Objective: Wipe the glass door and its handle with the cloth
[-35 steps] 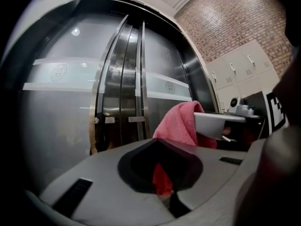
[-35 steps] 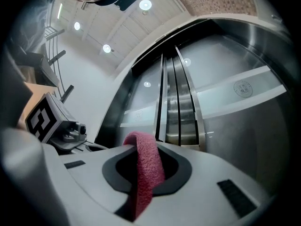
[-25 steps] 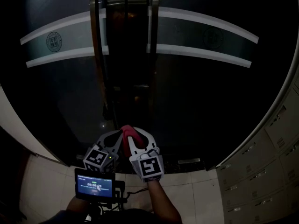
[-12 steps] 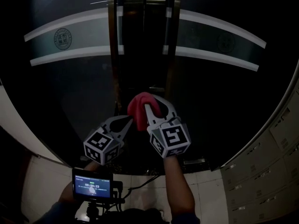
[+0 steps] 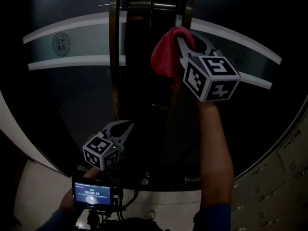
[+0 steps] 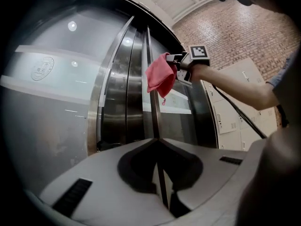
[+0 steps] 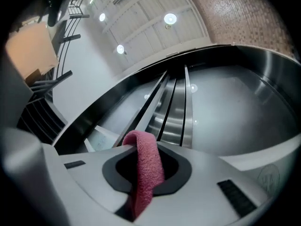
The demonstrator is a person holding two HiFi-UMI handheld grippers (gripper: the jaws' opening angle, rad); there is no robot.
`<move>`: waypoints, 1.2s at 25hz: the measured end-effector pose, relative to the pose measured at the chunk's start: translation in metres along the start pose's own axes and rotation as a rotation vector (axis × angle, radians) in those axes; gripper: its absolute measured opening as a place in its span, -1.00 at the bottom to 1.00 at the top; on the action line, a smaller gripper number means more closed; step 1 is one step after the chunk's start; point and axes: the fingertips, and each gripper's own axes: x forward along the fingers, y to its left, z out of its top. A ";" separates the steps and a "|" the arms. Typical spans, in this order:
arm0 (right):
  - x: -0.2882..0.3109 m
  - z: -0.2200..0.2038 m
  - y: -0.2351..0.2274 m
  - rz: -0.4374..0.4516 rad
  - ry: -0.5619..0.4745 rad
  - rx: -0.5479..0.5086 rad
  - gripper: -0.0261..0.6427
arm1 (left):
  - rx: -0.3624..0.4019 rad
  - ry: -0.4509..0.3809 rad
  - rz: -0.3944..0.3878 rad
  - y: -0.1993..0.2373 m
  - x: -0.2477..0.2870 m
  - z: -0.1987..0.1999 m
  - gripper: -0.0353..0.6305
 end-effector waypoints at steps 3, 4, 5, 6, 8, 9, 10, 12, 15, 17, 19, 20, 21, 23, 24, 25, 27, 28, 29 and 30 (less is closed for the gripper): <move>0.025 0.031 -0.040 -0.022 -0.030 -0.061 -0.84 | -0.003 -0.021 0.034 0.010 0.022 0.006 -0.86; 0.031 0.039 -0.050 -0.028 -0.041 -0.074 -0.84 | -0.004 -0.027 0.044 0.013 0.029 0.009 -0.86; 0.037 0.044 -0.058 -0.030 -0.049 -0.086 -0.84 | -0.003 -0.031 0.054 0.016 0.035 0.011 -0.86; 0.041 0.046 -0.063 -0.027 -0.053 -0.097 -0.84 | -0.003 -0.034 0.063 0.017 0.041 0.013 -0.86; 0.045 0.043 -0.069 -0.015 -0.051 -0.107 -0.84 | -0.001 -0.040 0.078 0.018 0.050 0.017 -0.86; 0.045 0.037 -0.069 -0.008 -0.048 -0.106 -0.84 | 0.000 -0.041 0.082 0.018 0.055 0.018 -0.86; 0.043 0.028 -0.068 0.000 -0.043 -0.102 -0.84 | 0.000 -0.040 0.085 0.017 0.059 0.017 -0.86; 0.035 0.004 -0.062 0.017 -0.027 -0.095 -0.84 | 0.000 -0.035 0.087 0.014 0.067 0.016 -0.86; 0.016 -0.044 -0.048 0.038 0.007 -0.078 -0.84 | 0.000 -0.030 0.085 0.008 0.077 0.015 -0.86; 0.001 -0.079 -0.036 0.052 0.035 -0.036 -0.84 | -0.001 -0.030 0.084 0.004 0.083 0.016 -0.86; -0.014 -0.116 -0.023 0.067 0.073 0.006 -0.84 | 0.000 -0.032 0.085 -0.001 0.088 0.017 -0.86; -0.022 -0.133 -0.016 0.074 0.094 0.020 -0.84 | 0.001 -0.033 0.085 -0.004 0.090 0.018 -0.86; -0.030 -0.150 -0.008 0.081 0.114 0.031 -0.84 | 0.002 -0.033 0.085 -0.007 0.092 0.018 -0.86; -0.045 -0.183 0.009 0.100 0.153 0.055 -0.84 | 0.003 -0.032 0.084 -0.011 0.096 0.016 -0.86; -0.052 -0.199 0.017 0.109 0.175 0.070 -0.84 | 0.003 -0.030 0.084 -0.012 0.097 0.015 -0.86; -0.058 -0.215 0.024 0.114 0.198 0.089 -0.84 | 0.002 -0.027 0.086 -0.013 0.098 0.014 -0.86; -0.067 -0.241 0.033 0.118 0.239 0.139 -0.84 | 0.002 -0.021 0.088 -0.015 0.100 0.013 -0.86; -0.069 -0.249 0.035 0.118 0.252 0.163 -0.84 | 0.001 -0.019 0.089 -0.015 0.101 0.012 -0.86; -0.071 -0.254 0.037 0.117 0.258 0.179 -0.84 | 0.001 -0.018 0.089 -0.016 0.102 0.011 -0.86; -0.071 -0.255 0.037 0.116 0.257 0.186 -0.84 | -0.001 -0.017 0.090 -0.016 0.102 0.011 -0.86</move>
